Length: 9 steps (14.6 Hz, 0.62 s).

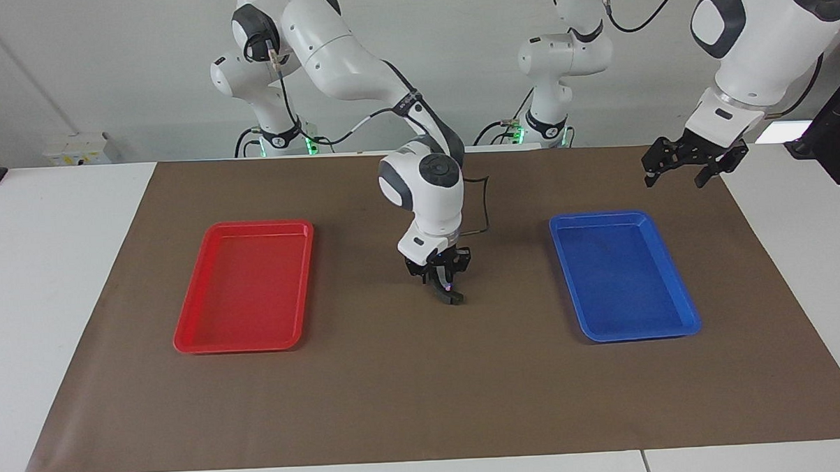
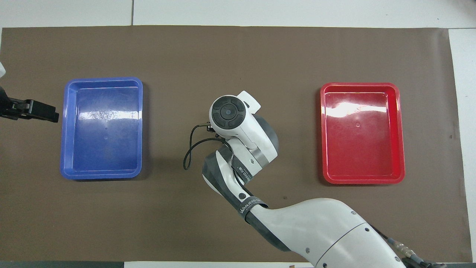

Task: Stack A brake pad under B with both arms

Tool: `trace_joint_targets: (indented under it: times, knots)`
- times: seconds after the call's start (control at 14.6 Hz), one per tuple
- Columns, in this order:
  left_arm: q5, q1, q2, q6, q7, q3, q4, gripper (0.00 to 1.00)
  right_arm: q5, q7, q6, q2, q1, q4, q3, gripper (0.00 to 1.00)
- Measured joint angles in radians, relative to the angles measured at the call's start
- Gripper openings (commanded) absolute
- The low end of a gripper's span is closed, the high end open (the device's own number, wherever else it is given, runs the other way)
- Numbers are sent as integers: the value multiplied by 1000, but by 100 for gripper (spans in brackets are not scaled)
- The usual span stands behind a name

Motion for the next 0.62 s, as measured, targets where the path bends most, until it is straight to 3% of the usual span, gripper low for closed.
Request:
trace_joint_targets:
  times: [0.34, 0.62]
  knots:
    - [0, 0, 0, 0, 0, 0, 0, 99, -36, 8, -50, -86, -36, 5, -62, 100]
    - [0, 0, 0, 0, 0, 0, 0, 99, -57, -24, -208, -227, -203, 4, -76, 99]
